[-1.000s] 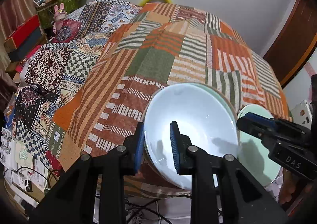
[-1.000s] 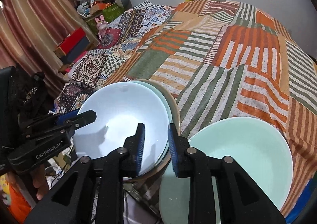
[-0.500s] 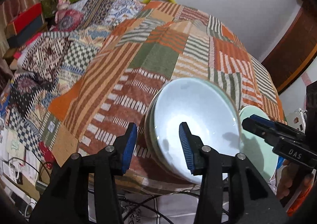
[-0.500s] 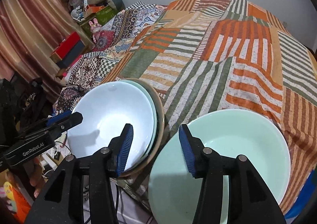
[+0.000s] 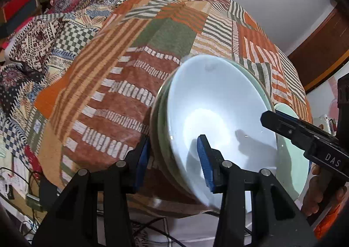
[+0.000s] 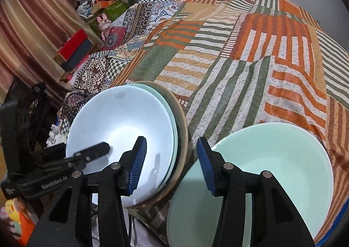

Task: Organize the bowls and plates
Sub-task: 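Lower the spotted white bowl onto the mint-green bowl with both tools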

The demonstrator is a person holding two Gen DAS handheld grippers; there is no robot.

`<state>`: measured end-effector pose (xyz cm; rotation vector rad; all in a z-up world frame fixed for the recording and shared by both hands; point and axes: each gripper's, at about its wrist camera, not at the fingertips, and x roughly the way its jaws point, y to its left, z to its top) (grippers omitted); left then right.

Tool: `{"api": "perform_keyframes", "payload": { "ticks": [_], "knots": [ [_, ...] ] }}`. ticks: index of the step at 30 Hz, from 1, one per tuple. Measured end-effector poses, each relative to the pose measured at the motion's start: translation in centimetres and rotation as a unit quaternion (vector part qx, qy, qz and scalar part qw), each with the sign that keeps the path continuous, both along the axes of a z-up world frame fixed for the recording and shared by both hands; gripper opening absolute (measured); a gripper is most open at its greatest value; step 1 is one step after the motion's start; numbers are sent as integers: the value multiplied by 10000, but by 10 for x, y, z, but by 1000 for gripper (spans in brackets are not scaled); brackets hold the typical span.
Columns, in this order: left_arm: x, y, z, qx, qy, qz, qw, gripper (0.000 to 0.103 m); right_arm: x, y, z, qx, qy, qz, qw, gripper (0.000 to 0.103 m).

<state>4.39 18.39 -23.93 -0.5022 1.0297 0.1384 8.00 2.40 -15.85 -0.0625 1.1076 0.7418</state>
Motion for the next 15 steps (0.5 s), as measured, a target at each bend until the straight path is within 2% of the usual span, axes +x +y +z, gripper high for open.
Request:
{"api": "perform_keyframes", "payload": {
  "ticks": [2, 4, 10, 15],
  "knots": [
    [1, 0, -1, -48, -26, -13, 10000, 44, 1, 2, -1, -2, -6, 11, 10000, 44],
    [3, 0, -1, -73, -35, -24, 10000, 44, 2, 5, -2, -27, -13, 49, 10000, 39],
    [3, 4, -2, -194, -76, 6, 9998, 43, 3, 10, -11, -120, 57, 96, 9999, 34],
    [3, 3, 0, -168, -38, 35, 9998, 42, 3, 9, -11, -127, 89, 76, 9999, 33]
  ]
}}
